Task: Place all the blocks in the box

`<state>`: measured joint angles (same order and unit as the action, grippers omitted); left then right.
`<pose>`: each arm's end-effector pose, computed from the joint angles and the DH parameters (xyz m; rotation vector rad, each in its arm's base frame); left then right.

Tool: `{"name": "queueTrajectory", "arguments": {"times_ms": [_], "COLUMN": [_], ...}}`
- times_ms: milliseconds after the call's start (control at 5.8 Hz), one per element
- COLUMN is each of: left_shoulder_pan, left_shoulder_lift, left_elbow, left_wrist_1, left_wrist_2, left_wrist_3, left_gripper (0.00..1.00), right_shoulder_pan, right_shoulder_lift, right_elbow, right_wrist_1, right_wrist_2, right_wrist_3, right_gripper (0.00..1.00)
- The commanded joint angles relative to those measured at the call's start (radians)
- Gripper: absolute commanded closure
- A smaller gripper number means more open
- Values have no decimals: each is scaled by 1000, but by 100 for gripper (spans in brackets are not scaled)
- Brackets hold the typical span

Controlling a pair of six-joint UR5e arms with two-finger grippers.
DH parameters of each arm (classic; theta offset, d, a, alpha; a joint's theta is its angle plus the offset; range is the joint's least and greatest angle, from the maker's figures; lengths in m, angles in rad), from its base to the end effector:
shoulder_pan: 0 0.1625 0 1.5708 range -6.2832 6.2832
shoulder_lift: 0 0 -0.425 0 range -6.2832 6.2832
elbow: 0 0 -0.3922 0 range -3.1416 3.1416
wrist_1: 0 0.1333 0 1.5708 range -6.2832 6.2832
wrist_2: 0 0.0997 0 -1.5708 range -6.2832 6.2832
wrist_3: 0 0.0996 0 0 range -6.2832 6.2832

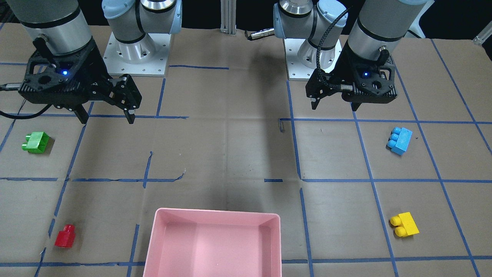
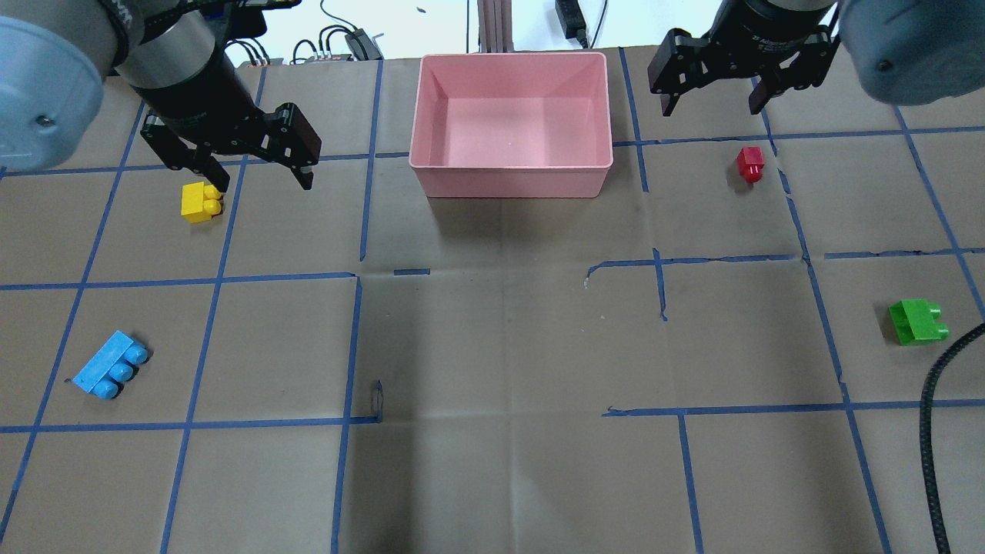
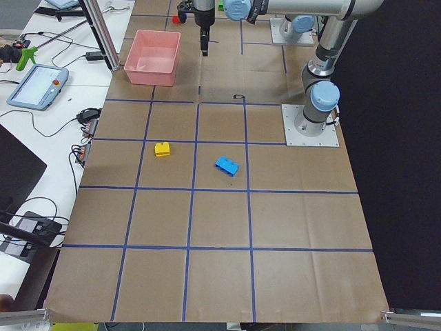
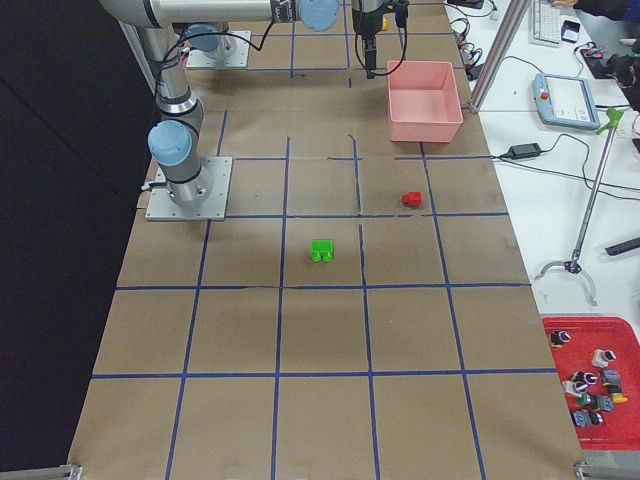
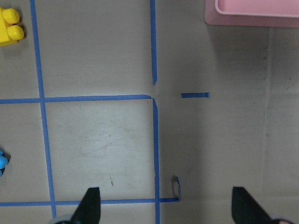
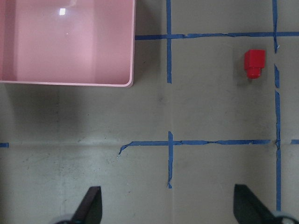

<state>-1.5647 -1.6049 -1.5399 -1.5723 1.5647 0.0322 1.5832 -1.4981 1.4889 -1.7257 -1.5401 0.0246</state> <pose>-0.1308 -0.5067 0.4859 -0.0409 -3.1351 -0.0072 0.1430 -0.5359 0.5081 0.0150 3.0976 -0.2538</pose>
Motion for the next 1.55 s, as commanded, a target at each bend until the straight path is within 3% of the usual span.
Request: {"name": "queueTrajectory", "arguments": {"times_ms": [0,1034,1379], "left_shoulder_pan": [0,29,291], "left_shoulder_lift": [-3,13,8], "left_elbow": [3,-6,-20], "left_wrist_1": [0,15,12], "left_wrist_2": [0,11,0], "left_wrist_3": [0,52,424], "left_gripper": [0,0,0], "right_shoulder_pan": [0,0,0], "right_shoulder_lift": [1,1,2], "right_elbow": [-7,8,11], "right_wrist_1": [0,0,1], "right_wrist_2": [0,-5,-6], "right_wrist_3": [3,-9,-11], "right_gripper": [0,0,0]}}
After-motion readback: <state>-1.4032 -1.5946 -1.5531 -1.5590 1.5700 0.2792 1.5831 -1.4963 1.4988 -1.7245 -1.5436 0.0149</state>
